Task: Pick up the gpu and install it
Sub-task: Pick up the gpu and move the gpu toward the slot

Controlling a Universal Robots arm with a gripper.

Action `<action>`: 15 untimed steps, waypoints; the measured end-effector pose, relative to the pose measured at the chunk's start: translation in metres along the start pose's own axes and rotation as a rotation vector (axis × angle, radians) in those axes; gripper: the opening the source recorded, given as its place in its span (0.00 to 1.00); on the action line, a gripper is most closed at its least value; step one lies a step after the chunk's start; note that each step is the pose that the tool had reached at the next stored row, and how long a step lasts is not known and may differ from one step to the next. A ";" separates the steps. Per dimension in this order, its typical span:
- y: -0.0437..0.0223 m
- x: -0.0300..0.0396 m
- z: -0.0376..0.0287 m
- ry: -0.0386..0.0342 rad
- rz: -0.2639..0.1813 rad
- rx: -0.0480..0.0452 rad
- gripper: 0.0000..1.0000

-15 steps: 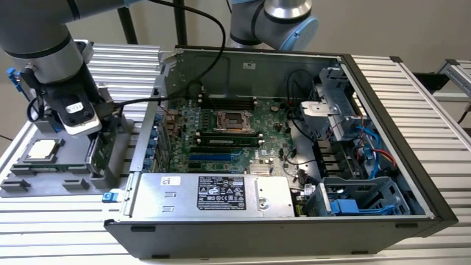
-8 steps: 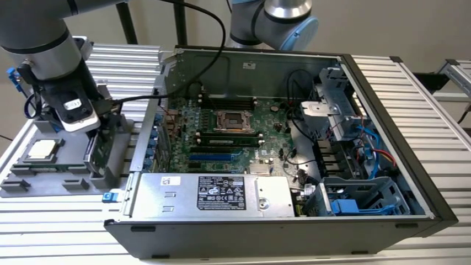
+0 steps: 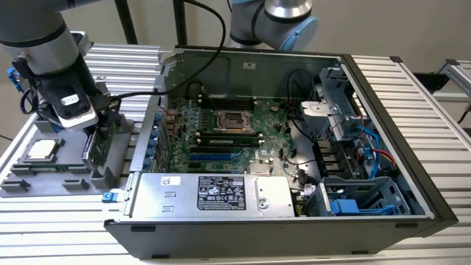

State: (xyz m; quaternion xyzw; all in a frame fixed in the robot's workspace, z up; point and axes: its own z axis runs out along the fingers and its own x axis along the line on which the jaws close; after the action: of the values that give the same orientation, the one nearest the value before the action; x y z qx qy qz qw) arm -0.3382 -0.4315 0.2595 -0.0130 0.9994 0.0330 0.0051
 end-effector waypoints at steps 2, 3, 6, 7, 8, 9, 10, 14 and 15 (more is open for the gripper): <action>0.0001 0.0000 -0.0018 0.0000 0.000 0.0001 0.00; 0.0002 0.0000 -0.0025 -0.0001 0.000 0.0000 0.00; 0.0003 0.0000 -0.0048 0.0000 0.000 0.0000 0.00; 0.0004 0.0000 -0.0055 0.0000 0.000 0.0000 0.00; 0.0004 -0.0001 -0.0061 0.0000 0.000 0.0000 0.00; 0.0004 -0.0001 -0.0067 0.0000 0.000 0.0000 0.00; 0.0005 -0.0001 -0.0073 0.0000 0.000 0.0000 0.00; 0.0006 -0.0001 -0.0096 0.0000 0.000 0.0000 0.00; 0.0007 -0.0001 -0.0103 0.0000 0.000 0.0001 0.00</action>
State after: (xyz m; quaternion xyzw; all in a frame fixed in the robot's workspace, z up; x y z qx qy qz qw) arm -0.3382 -0.4315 0.2698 -0.0130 0.9994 0.0330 0.0051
